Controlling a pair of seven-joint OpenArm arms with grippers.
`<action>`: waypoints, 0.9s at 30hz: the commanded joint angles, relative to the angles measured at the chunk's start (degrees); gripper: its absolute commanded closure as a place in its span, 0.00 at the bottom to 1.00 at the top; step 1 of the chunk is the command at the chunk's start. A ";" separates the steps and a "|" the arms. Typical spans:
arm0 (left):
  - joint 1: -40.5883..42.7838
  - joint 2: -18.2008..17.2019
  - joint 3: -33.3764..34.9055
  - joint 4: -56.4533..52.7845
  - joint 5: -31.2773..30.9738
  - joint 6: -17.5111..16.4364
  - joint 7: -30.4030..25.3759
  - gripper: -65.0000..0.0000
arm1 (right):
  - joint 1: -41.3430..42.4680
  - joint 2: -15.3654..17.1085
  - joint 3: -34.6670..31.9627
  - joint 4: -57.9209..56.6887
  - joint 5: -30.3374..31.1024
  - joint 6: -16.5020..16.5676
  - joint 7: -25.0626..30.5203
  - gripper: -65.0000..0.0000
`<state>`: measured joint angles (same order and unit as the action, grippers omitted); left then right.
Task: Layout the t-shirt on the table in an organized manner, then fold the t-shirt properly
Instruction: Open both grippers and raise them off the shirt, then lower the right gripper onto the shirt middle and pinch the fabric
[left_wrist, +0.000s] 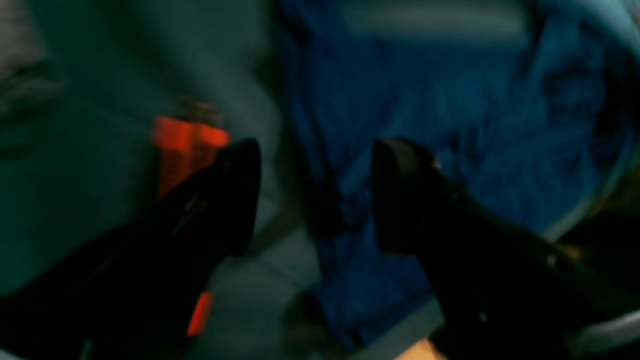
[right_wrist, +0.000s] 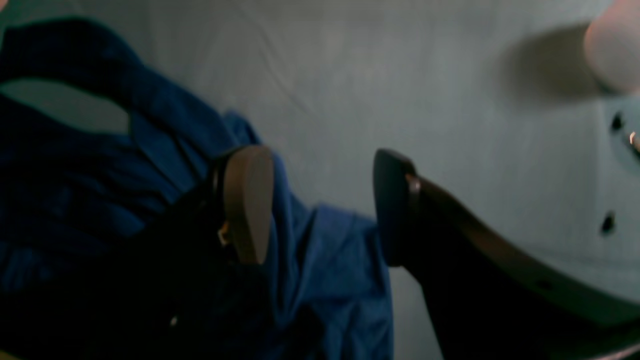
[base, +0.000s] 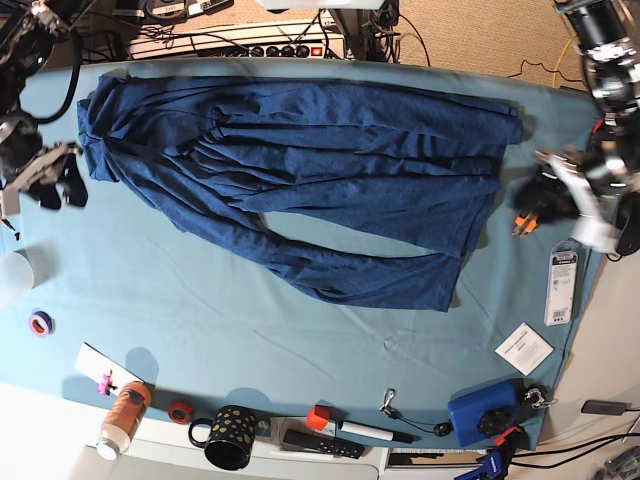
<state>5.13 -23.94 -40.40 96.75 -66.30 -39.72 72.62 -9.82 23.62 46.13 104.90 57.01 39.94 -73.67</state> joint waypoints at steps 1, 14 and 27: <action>-0.57 -1.40 -2.97 0.94 -3.41 -0.28 -1.03 0.47 | 1.40 1.44 0.48 0.85 1.68 0.06 1.27 0.51; 1.57 -6.86 -17.49 0.92 -4.48 -0.28 -0.04 0.47 | 8.07 0.07 -2.45 0.61 2.71 0.06 1.57 0.51; 1.73 -6.86 -17.49 0.92 -4.48 -0.28 0.00 0.47 | 12.76 -2.19 -29.83 -8.76 -18.43 0.06 14.84 0.51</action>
<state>7.14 -29.26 -57.49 96.79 -69.30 -39.75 73.71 1.80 20.45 15.81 95.22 37.58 39.97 -60.62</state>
